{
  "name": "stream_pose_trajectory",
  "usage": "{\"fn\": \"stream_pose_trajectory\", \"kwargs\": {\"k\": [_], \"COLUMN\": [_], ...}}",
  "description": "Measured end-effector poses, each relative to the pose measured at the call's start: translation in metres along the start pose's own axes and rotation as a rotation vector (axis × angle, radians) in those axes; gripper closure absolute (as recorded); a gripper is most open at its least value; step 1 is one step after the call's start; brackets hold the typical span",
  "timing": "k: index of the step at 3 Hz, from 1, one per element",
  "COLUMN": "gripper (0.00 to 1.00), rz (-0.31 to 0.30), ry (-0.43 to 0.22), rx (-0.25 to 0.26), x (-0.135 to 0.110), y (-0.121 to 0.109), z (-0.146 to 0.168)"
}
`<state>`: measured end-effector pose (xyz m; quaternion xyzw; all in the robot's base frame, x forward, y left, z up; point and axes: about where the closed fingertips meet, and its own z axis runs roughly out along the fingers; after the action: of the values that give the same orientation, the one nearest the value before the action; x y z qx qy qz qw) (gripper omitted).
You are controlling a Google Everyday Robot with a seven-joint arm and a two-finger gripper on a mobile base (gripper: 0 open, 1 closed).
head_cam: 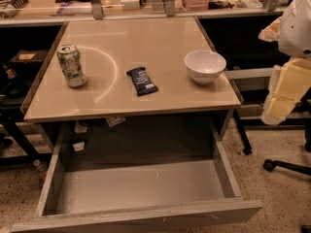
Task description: Place rxbar blueberry into top drawer
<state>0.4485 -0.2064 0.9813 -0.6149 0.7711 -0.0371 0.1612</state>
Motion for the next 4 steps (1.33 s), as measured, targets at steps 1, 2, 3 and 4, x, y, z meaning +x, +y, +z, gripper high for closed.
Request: {"fn": "stream_pose_trajectory", "kwargs": {"k": [1,2,3,4], "gripper": [0.0,0.0,0.0,0.0], "rz": [-0.063,-0.119,-0.157,-0.159], "ry": [-0.013,-0.024,-0.047,-0.049], "rx": [-0.004,-0.008,-0.028,-0.025], "x": [-0.029,-0.062,-0.089,-0.091], "y": [-0.016,-0.031,-0.039,-0.039], "z": [0.006,0.017,0.03,0.031]}}
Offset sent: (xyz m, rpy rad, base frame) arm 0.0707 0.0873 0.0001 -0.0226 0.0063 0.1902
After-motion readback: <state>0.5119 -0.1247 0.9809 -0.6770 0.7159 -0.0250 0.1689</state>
